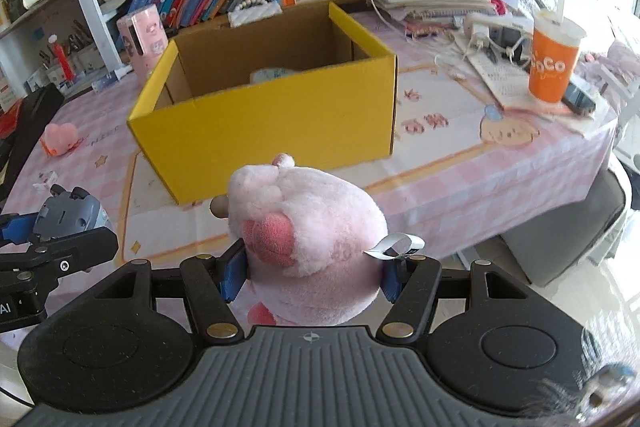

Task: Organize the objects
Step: 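Lift the grey toy car and pink plush pig and carry them over the yellow box, then open the right tool to drop the plush pig while the left tool lowers the toy car into the box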

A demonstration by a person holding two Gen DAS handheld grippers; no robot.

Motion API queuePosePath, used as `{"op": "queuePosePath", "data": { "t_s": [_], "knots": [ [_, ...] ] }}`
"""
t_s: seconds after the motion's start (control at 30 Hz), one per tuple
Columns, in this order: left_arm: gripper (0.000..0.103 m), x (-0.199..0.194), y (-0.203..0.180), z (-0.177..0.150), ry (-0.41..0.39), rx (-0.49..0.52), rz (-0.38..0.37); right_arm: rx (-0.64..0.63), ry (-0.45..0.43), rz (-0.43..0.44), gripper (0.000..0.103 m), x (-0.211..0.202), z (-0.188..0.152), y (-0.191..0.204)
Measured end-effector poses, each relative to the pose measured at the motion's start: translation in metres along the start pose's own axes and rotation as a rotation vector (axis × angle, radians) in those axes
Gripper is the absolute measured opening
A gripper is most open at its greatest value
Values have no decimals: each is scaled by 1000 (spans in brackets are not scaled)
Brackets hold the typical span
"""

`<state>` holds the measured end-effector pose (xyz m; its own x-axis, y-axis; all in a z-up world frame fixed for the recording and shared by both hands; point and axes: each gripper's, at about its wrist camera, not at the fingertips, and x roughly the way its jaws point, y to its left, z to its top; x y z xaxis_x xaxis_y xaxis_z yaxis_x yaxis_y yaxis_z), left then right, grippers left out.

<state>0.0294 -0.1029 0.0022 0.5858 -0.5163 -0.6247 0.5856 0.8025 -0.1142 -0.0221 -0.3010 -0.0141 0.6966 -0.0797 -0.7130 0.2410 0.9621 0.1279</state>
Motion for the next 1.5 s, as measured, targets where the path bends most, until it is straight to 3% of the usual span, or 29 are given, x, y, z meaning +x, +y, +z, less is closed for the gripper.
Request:
{"op": "queuePosePath", "data": {
  "t_s": [0.5,0.73,0.93,1.03,1.27,1.5],
  "knots": [
    [64,37,-8,70,-126,22,50,-88,-173,69,61,10,93,-16],
    [64,69,-10,91,-121,7,113,-154,-185,124,61,44,136,-22],
    [64,107,-11,101,-61,-4,154,-214,-168,173,61,83,166,-21],
    [64,127,-12,102,-16,-18,164,-236,-147,197,61,102,179,-19],
    [64,159,-9,100,74,-33,179,-304,17,318,61,151,204,-4],
    [64,166,-9,102,97,-26,209,-387,146,382,62,191,216,26]
  ]
}}
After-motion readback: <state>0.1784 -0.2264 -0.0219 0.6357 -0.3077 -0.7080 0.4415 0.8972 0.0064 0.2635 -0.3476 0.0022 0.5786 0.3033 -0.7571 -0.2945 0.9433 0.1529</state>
